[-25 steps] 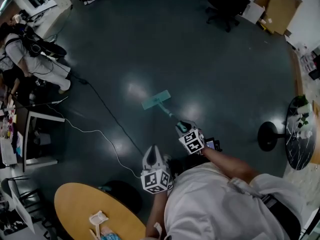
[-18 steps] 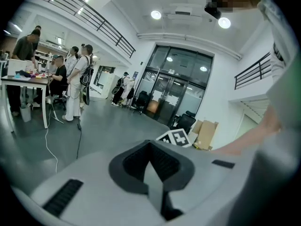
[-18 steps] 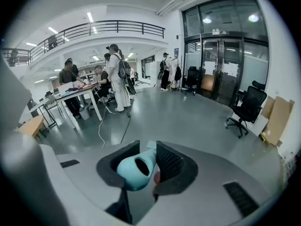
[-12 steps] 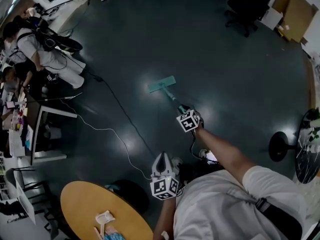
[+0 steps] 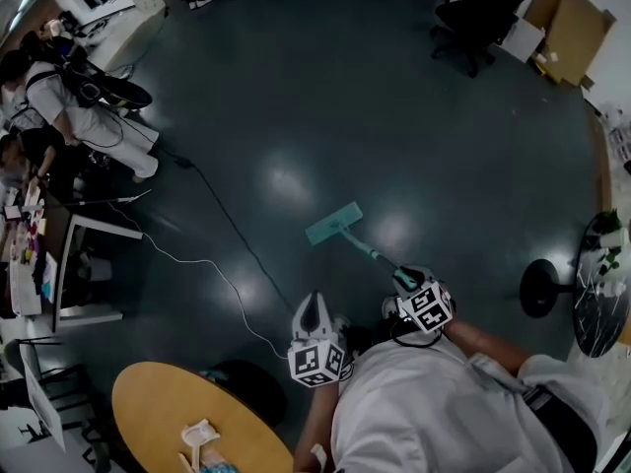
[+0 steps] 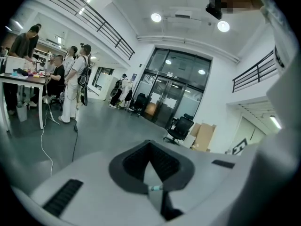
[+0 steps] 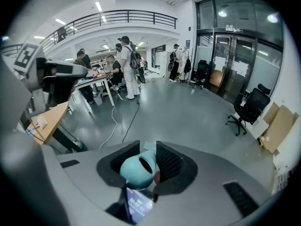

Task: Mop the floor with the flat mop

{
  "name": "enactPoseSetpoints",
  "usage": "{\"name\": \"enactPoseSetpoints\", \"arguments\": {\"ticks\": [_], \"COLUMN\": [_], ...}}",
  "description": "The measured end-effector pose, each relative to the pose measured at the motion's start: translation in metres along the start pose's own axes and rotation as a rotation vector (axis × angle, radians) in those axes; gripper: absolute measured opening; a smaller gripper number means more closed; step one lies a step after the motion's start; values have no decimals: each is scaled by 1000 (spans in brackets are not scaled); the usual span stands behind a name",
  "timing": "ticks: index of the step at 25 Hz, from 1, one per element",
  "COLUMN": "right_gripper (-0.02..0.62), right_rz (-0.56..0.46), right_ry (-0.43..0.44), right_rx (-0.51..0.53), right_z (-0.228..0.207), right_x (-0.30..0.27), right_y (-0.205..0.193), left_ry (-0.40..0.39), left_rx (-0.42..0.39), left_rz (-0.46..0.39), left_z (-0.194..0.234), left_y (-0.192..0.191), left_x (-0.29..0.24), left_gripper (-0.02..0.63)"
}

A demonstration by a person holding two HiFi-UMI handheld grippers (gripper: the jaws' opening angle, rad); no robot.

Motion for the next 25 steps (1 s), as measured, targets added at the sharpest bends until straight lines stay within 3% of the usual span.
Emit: {"name": "enactPoseSetpoints", "arguments": {"ticks": [3,7,15,20,25], "right_gripper": [114,114,114,114,112], "right_rz": [17,-36,-125,-80,-54], "right_ry": [11,-7,-63,-88,-92], "right_rx": [-7,-8,-41,-53,-14], "right_z": [12,14,-17,-30,-38], "right_x": [24,10,-124,-221,-238], "right_y": [-16,-16,26,61,63], "left_ry": [-10,-9,22,73,90], "left_rx": [1,8,9,20,10], "left_rz": [-3,8,29,41,33], "left_z": [-2,-3,-4,11,17], "left_y": [-1,-6,-14,-10,-6], "left_x": [1,3,13,29,43], "left_gripper": [5,5,5,5,5]}}
Point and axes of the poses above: the fingertips, and each gripper's own axes: x backward along the fingers, z to its left, y out of its top, the point moved 4 cm from there along x, backward along the fingers, and after that the axes turned 10 degrees about -z, right-handed, at the moved point
